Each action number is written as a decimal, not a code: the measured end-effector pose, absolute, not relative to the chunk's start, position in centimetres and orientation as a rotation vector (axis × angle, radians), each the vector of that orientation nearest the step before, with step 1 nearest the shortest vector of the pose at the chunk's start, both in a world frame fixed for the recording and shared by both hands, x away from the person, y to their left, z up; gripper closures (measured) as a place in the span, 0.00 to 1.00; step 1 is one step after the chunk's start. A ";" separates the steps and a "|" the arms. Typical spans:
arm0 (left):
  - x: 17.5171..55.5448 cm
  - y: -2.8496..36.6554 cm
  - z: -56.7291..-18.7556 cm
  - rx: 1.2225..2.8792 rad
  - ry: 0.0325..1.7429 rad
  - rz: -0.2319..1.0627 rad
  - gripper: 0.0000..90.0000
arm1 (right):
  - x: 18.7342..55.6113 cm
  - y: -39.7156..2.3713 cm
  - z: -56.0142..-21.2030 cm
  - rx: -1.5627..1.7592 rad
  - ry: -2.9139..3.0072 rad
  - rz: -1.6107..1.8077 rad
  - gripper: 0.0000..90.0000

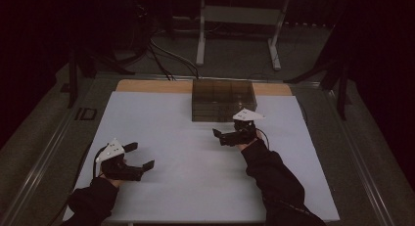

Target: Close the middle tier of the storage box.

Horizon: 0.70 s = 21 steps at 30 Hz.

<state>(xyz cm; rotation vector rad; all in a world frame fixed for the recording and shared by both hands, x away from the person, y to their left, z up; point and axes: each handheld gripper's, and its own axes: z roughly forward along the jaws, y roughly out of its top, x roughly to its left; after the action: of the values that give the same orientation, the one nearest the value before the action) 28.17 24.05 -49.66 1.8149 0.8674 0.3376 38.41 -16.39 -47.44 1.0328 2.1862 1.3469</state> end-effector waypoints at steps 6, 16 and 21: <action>28.1 24.0 -49.6 1.810 0.867 0.346 0.02 | 37.7 -16.8 -47.9 0.976 2.218 1.376 0.00; 28.1 24.0 -49.7 1.815 0.864 0.343 0.02 | 36.4 -17.3 -49.0 0.941 2.230 1.406 0.00; 28.1 24.0 -49.6 1.816 0.863 0.348 0.02 | 35.9 -17.9 -49.3 0.932 2.237 1.411 0.00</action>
<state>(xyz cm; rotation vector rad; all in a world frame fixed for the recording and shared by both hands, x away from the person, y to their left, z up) 28.07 24.03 -49.64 1.8161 0.8631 0.3477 35.86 -17.94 -49.28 0.9317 2.2367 1.4109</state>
